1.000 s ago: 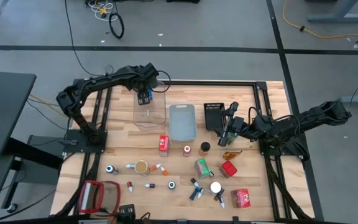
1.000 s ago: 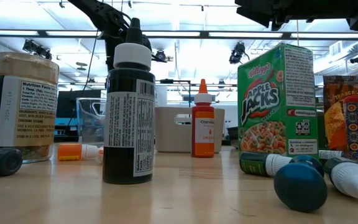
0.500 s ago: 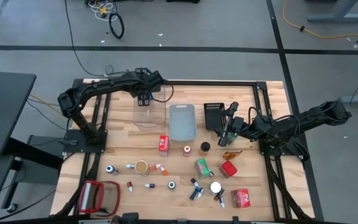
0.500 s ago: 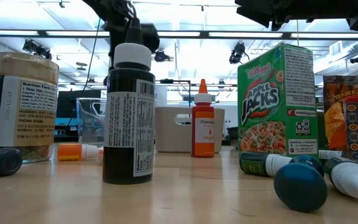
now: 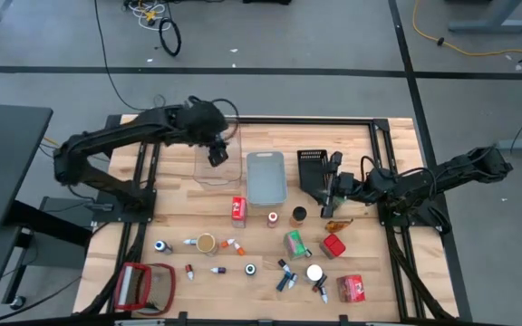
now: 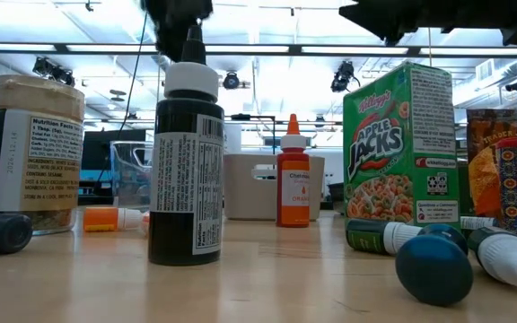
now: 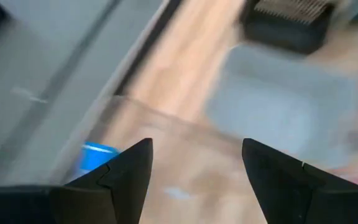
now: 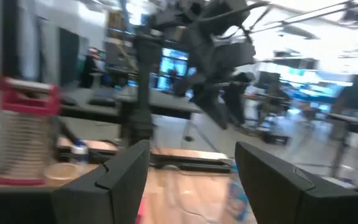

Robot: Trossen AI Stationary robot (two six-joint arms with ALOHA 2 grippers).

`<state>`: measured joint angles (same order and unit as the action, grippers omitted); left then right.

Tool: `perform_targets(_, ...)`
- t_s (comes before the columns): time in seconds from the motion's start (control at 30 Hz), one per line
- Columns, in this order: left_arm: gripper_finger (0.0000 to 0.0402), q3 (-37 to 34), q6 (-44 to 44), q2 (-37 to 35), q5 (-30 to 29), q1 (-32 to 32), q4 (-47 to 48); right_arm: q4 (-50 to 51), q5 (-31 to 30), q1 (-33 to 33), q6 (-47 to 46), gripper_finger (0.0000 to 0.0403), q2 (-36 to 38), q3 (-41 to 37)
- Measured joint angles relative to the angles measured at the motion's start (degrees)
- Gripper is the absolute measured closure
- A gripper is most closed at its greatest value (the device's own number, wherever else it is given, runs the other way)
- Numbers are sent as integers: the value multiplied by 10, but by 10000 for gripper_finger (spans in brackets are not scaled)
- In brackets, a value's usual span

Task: Pick & Place Kitchen Items
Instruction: Put the red cereal box into the transparent bin

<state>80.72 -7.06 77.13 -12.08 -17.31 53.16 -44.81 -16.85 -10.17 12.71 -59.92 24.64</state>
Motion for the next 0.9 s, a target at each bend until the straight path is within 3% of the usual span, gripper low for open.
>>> perform_targets(0.13, 145, -3, -86, -22, -3, 55, -1, 1, 47, 0, -3, 153, 0, 0)
perform_targets(0.33, 147, -3, -202, -14, -90, 141, 14, 2, 81, 0, -3, 153, 0, 0)
perform_targets(0.6, 145, -4, -325, 17, -117, 232, 34, 2, 104, 0, -35, 153, 0, 0)
perform_targets(0.9, 146, -4, -418, 86, -109, 289, 29, 10, 103, 0, -27, 153, 0, 0)
